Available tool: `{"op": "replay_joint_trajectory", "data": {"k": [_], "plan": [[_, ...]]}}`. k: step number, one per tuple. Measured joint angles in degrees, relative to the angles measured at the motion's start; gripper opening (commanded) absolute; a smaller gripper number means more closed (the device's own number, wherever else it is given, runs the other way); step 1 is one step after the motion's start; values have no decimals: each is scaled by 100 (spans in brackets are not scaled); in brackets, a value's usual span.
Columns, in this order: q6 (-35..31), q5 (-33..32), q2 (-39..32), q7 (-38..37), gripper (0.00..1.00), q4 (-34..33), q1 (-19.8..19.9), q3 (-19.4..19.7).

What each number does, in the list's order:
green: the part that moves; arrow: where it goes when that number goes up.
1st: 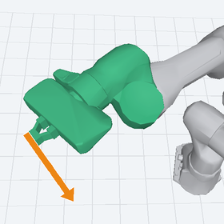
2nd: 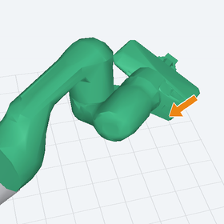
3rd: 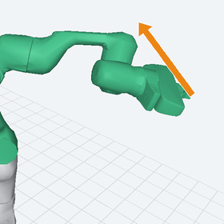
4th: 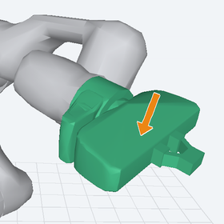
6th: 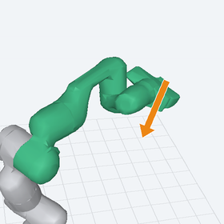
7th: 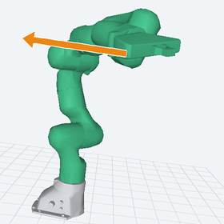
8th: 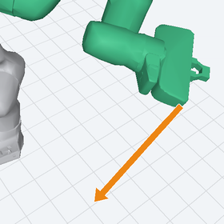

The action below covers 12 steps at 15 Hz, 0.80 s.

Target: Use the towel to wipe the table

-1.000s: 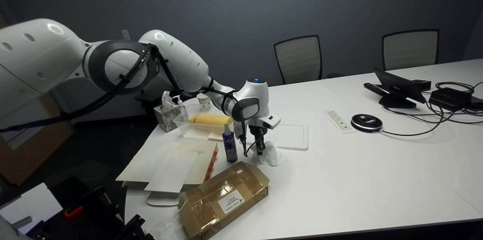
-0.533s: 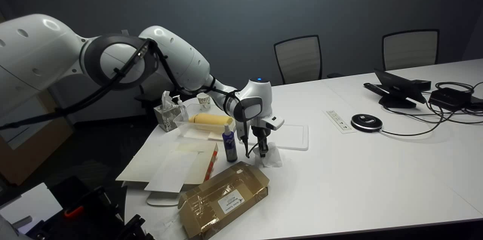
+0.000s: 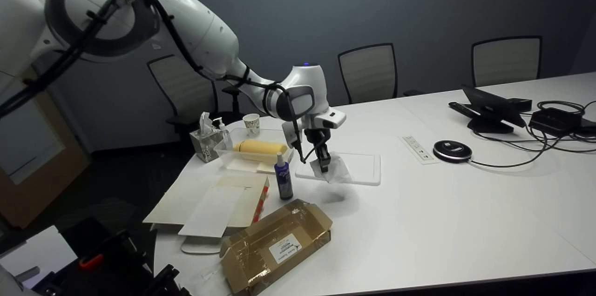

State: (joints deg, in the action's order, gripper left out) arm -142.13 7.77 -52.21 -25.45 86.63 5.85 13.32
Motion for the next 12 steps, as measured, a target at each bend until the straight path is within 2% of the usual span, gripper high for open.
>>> {"op": "replay_joint_trajectory", "data": {"k": [6,9,12], "plan": [[-498,-818,1517,508,0,1494,-525,20],[-572,-1147,2264,864,0,2198,-785,-216],[-564,-1406,2848,1062,0,2723,-1072,-617]]}}
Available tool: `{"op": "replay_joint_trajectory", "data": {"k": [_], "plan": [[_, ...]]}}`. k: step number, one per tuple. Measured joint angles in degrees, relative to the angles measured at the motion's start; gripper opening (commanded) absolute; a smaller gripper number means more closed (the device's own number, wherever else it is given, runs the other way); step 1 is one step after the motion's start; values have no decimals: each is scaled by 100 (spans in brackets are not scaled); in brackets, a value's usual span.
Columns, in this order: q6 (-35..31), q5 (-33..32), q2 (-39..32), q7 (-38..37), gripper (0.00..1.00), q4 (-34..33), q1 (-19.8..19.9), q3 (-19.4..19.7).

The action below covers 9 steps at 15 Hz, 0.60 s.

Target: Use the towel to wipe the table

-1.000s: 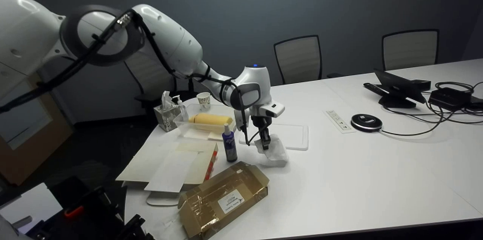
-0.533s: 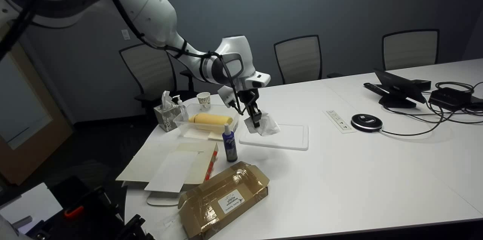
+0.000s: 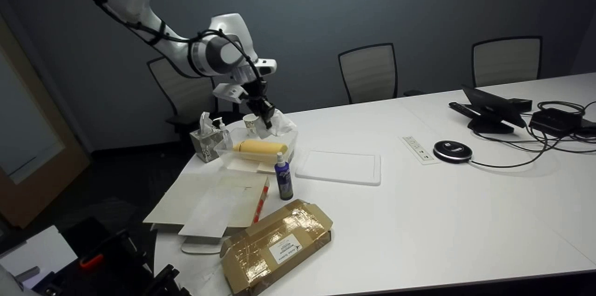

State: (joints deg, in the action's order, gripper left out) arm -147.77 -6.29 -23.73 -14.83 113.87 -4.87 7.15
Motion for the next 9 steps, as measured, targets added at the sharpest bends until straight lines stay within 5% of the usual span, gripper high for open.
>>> {"op": "replay_joint_trajectory", "data": {"k": [9], "plan": [[130,156,43,1283,0,226,-458,-1458]]}}
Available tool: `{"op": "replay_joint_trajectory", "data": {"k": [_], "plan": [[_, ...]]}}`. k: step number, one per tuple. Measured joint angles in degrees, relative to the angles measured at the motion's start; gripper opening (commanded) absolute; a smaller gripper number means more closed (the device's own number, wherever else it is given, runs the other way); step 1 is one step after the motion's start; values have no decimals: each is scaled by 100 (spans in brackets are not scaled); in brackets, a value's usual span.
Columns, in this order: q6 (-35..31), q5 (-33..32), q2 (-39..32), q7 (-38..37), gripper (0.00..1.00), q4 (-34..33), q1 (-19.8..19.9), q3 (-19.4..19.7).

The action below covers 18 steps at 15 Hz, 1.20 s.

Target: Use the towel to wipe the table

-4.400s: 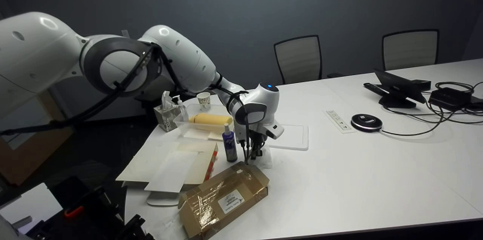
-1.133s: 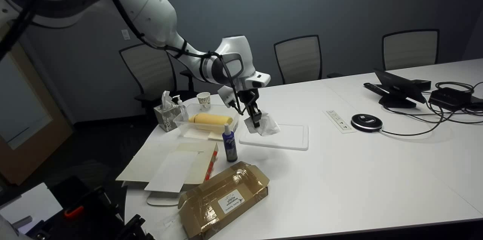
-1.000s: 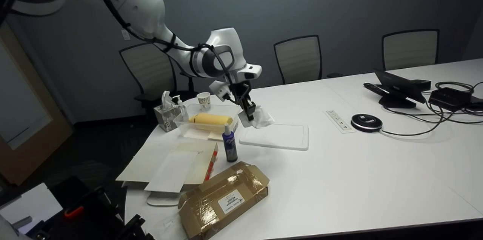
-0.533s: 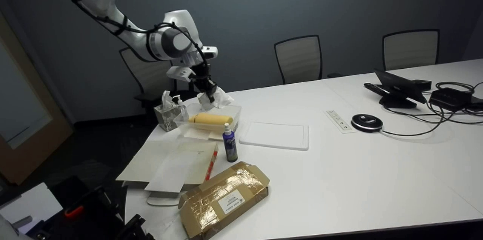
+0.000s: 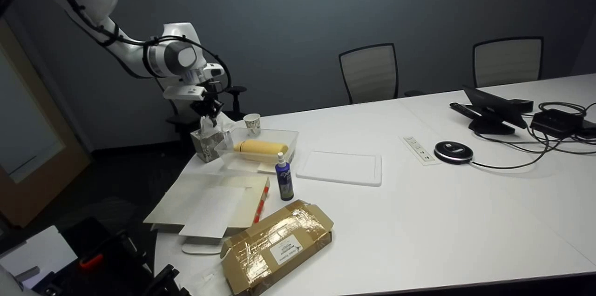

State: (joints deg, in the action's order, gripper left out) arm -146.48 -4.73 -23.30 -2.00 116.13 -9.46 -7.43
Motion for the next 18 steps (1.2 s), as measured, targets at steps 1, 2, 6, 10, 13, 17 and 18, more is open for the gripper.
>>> {"op": "replay_joint_trajectory", "data": {"k": [1,2,6,10,13,17,18], "plan": [[59,97,-63,289,0,-11,9,-127],[136,200,-131,598,0,-30,29,-241],[627,493,-480,1825,0,-238,202,-632],[1219,566,-973,2858,0,-635,279,-922],[1510,566,-1431,3645,0,-1015,300,-1113],[1653,563,-2065,4468,0,-1547,288,-1245],[1652,562,-2209,4582,0,-1676,278,-1250]]}}
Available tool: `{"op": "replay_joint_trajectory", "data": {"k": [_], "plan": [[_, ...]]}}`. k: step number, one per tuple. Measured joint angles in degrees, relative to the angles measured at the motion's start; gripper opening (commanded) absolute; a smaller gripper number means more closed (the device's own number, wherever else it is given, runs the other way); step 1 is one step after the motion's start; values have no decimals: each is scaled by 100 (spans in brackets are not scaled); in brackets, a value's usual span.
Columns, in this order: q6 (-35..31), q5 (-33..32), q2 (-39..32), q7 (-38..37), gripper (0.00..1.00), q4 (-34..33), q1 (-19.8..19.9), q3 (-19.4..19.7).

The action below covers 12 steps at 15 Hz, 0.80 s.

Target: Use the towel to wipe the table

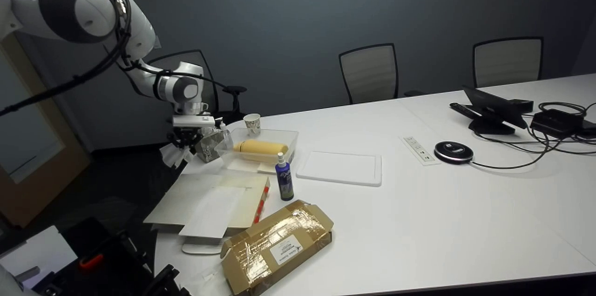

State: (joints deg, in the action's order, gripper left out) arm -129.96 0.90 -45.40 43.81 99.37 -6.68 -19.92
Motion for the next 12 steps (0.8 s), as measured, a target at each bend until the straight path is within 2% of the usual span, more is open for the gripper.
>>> {"op": "replay_joint_trajectory", "data": {"k": [6,7,9,12], "plan": [[-97,0,-833,229,0,-815,-7,-37],[-200,0,-951,229,26,-920,-10,-44],[-376,0,-1154,229,34,-1110,-26,-48],[-404,0,-1301,243,58,-1302,-37,-50]]}}
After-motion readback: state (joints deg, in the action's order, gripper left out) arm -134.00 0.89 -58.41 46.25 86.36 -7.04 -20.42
